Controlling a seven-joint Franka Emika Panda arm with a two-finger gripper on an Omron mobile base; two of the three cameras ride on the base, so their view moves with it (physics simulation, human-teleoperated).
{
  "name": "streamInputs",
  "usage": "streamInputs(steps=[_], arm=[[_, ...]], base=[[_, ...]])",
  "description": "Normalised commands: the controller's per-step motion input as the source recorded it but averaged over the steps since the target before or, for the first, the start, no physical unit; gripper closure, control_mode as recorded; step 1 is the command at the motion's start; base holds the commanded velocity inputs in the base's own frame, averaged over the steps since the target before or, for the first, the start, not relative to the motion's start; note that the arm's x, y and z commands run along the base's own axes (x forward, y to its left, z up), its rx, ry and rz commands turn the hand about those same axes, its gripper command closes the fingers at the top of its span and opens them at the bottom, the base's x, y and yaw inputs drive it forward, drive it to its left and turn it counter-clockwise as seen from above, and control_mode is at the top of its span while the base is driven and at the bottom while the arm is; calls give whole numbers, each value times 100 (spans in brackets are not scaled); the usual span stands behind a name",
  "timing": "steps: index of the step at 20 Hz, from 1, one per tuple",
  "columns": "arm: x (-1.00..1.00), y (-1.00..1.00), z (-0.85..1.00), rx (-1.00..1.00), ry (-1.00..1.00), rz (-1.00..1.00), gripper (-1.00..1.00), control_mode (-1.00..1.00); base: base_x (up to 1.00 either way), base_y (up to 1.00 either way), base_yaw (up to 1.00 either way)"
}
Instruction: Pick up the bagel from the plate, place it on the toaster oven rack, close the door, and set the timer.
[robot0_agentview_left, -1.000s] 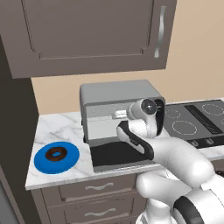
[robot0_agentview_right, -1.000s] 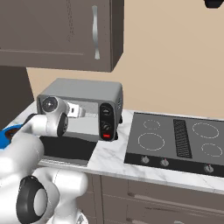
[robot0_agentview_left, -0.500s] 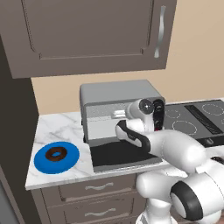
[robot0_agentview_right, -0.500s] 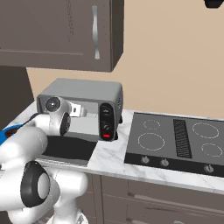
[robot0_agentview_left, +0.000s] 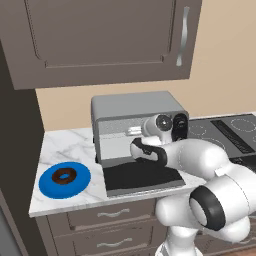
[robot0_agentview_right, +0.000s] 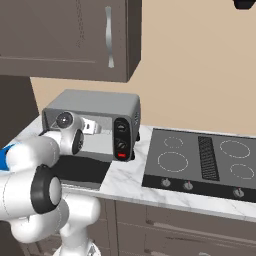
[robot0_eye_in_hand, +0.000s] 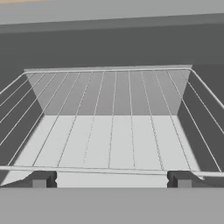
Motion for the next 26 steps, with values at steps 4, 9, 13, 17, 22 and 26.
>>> streamInputs(steps=[4, 9, 13, 17, 22, 26], arm=[[21, 0, -3, 0, 0, 0, -100, -100], [22, 0, -2, 0, 0, 0, -100, -100], [19, 2, -10, 0, 0, 0, -100, -100], [21, 3, -13, 0, 0, 0, -100, -100], [21, 5, -14, 0, 0, 0, -100, -100], [11, 4, -21, 0, 0, 0, -100, -100]], base=[[0, 0, 0], [0, 0, 0], [0, 0, 0], [0, 0, 0], [0, 0, 0], [0, 0, 0]])
